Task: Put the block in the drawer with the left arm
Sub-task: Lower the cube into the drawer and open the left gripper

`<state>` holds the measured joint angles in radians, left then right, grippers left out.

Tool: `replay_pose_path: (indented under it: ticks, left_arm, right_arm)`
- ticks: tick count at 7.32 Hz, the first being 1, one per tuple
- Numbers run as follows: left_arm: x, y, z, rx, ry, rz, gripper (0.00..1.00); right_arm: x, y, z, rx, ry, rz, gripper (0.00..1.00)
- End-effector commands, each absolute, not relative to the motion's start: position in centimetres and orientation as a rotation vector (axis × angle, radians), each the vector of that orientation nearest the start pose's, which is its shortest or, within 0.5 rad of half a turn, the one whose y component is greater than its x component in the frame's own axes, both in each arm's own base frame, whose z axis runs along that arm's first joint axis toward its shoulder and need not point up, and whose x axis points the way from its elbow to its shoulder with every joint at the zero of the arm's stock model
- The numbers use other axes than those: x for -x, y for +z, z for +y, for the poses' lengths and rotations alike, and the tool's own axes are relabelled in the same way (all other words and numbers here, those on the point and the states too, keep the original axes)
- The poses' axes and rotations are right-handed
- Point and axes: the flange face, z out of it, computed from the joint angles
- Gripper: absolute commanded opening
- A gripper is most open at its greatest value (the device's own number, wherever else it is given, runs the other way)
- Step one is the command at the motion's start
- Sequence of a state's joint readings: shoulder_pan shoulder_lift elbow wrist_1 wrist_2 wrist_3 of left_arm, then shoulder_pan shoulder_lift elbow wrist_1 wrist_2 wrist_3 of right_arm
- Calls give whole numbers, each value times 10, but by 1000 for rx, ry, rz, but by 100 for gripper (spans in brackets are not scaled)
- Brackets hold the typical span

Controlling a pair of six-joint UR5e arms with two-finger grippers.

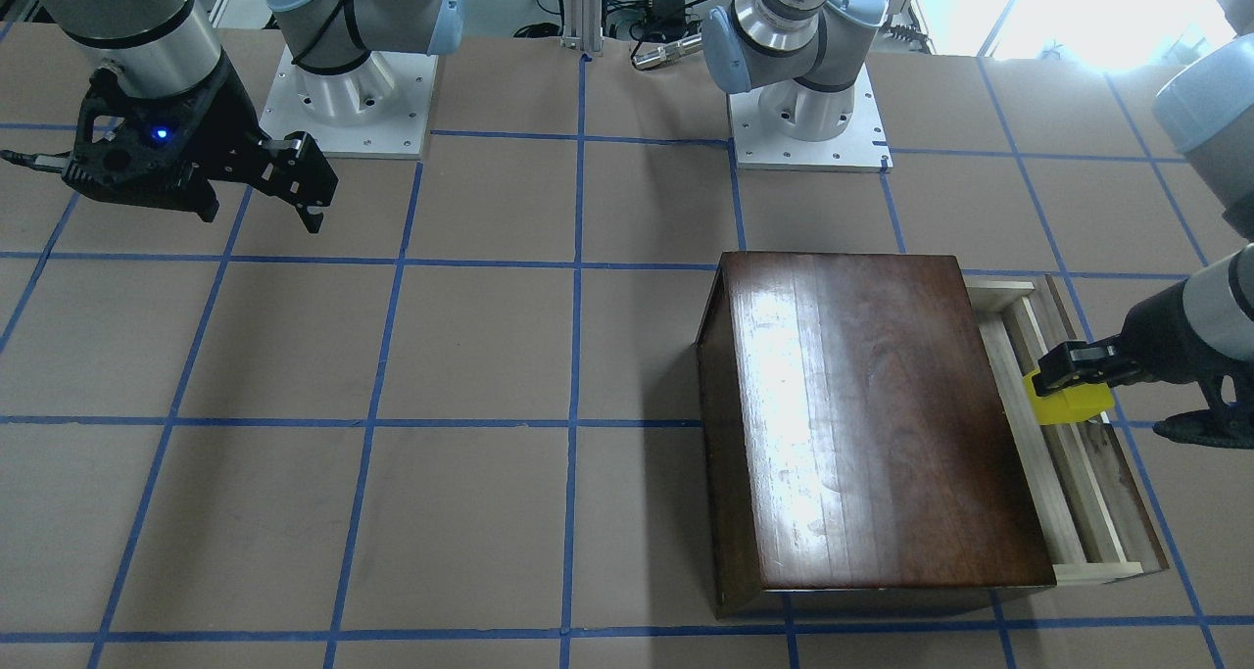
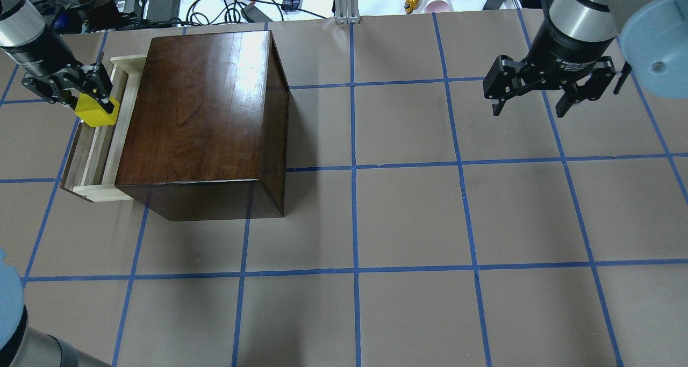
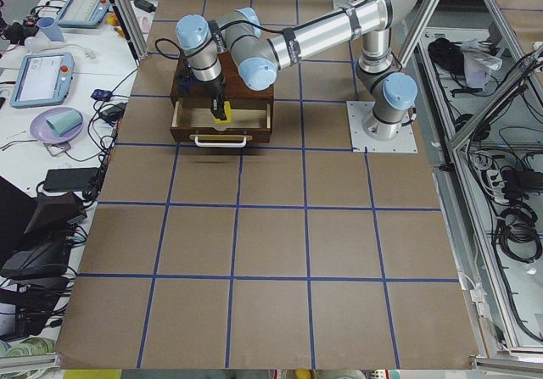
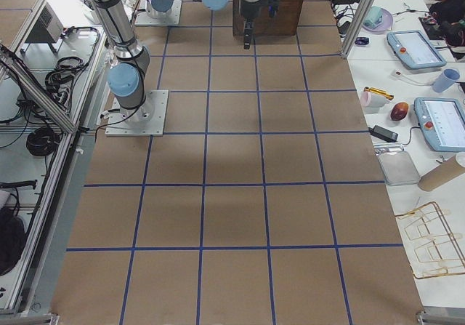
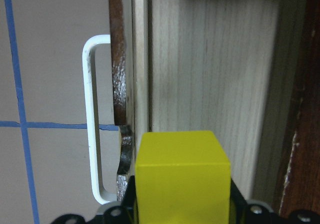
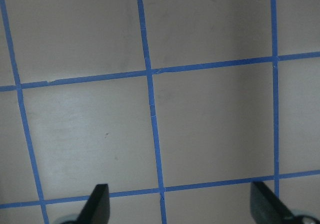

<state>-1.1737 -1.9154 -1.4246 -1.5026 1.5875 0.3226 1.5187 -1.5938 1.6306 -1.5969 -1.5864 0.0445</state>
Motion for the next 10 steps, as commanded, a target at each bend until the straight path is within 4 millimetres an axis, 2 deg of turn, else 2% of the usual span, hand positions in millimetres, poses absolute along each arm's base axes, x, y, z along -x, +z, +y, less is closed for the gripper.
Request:
replay_pose_path:
  ticks: [1,9,10]
  left_arm:
    - [-114,356,-619,141,192,3174,34]
    - [-117,324,-626,88,238,3189,33]
    - [-117,324,-626,88,238,3189,38]
  right_arm:
    - [-106,472,-487,-152,17,3155,100]
    - [-107,472,-487,-152,17,3153,100]
    - [-107,472,-487,-152,17,3153,100]
